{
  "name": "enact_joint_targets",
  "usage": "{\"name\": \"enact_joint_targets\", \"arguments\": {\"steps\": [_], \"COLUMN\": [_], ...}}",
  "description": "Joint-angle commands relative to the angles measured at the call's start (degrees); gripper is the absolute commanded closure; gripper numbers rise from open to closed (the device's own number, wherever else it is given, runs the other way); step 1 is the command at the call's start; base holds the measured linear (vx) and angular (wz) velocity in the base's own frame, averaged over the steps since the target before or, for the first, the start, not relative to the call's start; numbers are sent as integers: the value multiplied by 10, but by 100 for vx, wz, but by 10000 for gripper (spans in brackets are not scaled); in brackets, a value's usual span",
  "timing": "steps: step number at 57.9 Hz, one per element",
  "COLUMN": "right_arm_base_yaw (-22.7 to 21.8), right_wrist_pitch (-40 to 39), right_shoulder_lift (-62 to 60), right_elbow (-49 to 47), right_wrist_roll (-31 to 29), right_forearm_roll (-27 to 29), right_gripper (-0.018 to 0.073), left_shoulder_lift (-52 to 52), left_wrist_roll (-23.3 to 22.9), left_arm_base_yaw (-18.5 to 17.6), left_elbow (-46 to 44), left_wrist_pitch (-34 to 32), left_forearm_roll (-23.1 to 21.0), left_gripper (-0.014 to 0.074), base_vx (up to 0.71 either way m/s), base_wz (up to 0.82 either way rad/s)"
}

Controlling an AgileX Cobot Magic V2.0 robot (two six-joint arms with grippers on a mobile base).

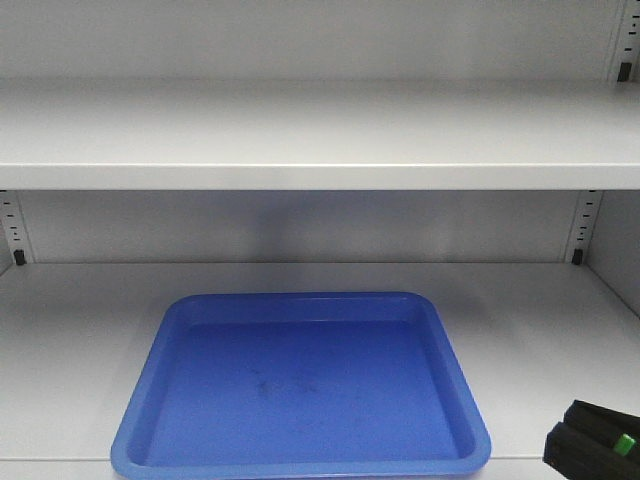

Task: Sort red and green spoons into left cabinet
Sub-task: 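Approach the blue tray on the cabinet shelf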

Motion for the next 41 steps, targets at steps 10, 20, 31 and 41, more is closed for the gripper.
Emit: {"name": "enact_joint_targets", "arguments": {"steps": [10, 20, 31, 41], "right_arm_base_yaw": [0, 0, 0, 0], "right_wrist_pitch": [-9, -9, -7, -14], "right_shoulder_lift": [2, 2, 2, 4], "right_elbow": [-18, -18, -18, -18], "right_wrist_roll": [-1, -1, -1, -1], "right_forearm_roll": [25, 29, 41, 66], "right_gripper": [562, 562, 562, 562], "left_shoulder_lift": [4, 4, 4, 4], "left_wrist_roll": [-3, -3, -3, -3], "left_arm_base_yaw": [-1, -1, -1, -1], "left_elbow": [-17, -17, -17, -17], "left_wrist_pitch": [-50, -50, -50, -57], "left_forearm_roll": [-5, -5, -5, -5], "left_gripper": [600, 600, 600, 600], "base_vx": [0, 0, 0, 0], "base_wz": [0, 0, 0, 0]}}
